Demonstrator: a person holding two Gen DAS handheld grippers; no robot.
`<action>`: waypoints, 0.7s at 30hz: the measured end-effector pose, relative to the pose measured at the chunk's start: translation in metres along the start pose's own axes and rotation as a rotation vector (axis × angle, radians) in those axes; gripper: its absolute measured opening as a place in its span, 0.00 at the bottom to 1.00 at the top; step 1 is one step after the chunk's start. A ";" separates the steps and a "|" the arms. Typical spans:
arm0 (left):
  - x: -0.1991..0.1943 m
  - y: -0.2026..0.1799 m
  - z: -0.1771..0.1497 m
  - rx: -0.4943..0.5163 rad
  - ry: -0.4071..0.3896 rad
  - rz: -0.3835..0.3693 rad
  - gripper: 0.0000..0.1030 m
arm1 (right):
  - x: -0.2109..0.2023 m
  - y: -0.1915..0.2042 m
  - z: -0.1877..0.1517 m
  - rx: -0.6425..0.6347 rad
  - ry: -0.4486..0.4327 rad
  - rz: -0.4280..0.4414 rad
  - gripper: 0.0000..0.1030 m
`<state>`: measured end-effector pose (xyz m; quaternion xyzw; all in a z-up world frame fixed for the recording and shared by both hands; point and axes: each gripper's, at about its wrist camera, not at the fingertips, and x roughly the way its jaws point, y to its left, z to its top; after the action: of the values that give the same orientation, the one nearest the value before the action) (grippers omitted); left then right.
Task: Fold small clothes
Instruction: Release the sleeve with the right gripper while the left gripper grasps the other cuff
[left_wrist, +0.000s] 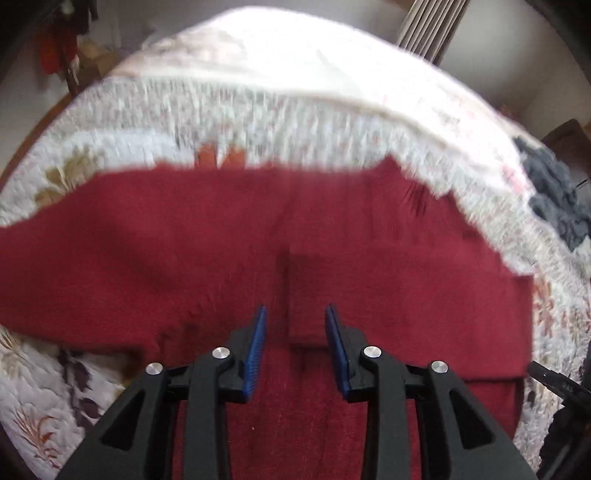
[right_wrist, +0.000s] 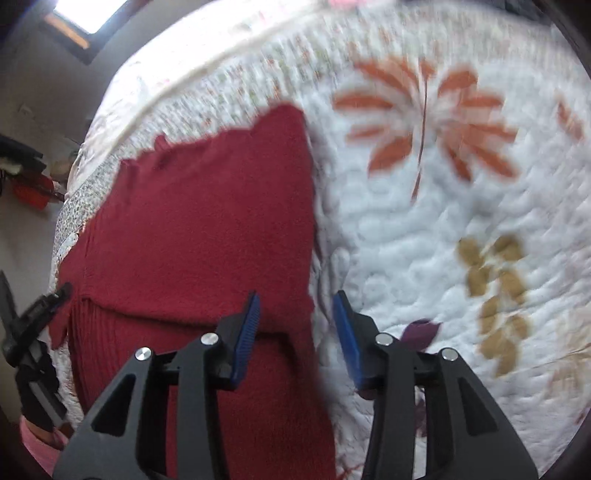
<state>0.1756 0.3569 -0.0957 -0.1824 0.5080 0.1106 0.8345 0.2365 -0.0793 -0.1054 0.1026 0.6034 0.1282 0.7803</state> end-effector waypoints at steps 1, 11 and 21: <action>-0.005 -0.002 0.003 0.012 -0.020 -0.005 0.37 | -0.011 0.007 0.003 -0.013 -0.028 0.015 0.41; 0.033 -0.063 -0.003 0.126 0.098 -0.059 0.44 | 0.021 0.041 0.004 -0.062 0.065 0.056 0.43; 0.067 -0.054 -0.015 0.099 0.155 -0.048 0.48 | 0.051 0.036 -0.006 -0.066 0.092 0.021 0.48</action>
<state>0.2143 0.3018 -0.1515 -0.1611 0.5714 0.0507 0.8031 0.2397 -0.0285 -0.1422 0.0774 0.6328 0.1607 0.7535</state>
